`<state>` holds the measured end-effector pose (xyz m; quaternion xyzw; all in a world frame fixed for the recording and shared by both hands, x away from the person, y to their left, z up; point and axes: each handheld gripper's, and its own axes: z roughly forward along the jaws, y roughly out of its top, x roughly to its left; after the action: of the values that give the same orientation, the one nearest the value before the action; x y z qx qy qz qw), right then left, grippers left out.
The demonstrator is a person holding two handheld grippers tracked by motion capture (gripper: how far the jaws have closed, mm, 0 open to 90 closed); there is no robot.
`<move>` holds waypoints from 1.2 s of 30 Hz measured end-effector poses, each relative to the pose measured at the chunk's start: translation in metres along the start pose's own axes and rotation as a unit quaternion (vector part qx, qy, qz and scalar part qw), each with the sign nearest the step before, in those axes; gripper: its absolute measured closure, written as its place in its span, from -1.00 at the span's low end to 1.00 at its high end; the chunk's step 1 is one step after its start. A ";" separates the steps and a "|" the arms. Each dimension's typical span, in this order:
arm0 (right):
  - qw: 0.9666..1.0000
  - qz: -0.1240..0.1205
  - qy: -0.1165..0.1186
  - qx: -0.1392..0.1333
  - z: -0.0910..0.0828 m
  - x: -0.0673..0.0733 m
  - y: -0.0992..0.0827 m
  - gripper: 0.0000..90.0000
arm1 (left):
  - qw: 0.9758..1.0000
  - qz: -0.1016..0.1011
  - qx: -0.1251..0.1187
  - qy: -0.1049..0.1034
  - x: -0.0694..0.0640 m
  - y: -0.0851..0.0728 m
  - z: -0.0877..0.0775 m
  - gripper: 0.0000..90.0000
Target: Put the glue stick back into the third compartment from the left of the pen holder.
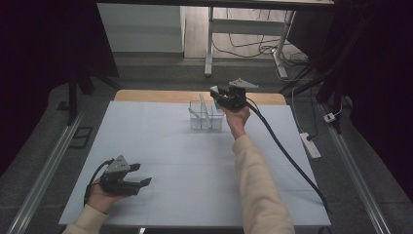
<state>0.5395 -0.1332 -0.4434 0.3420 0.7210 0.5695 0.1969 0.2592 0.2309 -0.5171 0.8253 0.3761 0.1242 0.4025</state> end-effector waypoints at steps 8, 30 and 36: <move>1.000 0.010 -0.006 0.028 -0.009 0.000 0.002 0.07 | 1.000 0.003 0.002 0.002 -0.001 0.000 0.000 -0.36; 0.996 -0.029 0.021 0.079 -0.083 0.008 -0.015 0.06 | 1.000 -0.007 -0.003 0.004 -0.001 -0.001 -0.003 -0.36; 0.995 -0.034 0.021 0.088 -0.111 0.005 -0.028 0.05 | 1.000 -0.008 -0.003 0.006 -0.001 -0.001 -0.003 -0.36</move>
<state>0.4539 -0.2096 -0.4392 0.3213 0.7837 0.5037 0.1699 0.2565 0.2324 -0.5155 0.8202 0.3846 0.1271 0.4040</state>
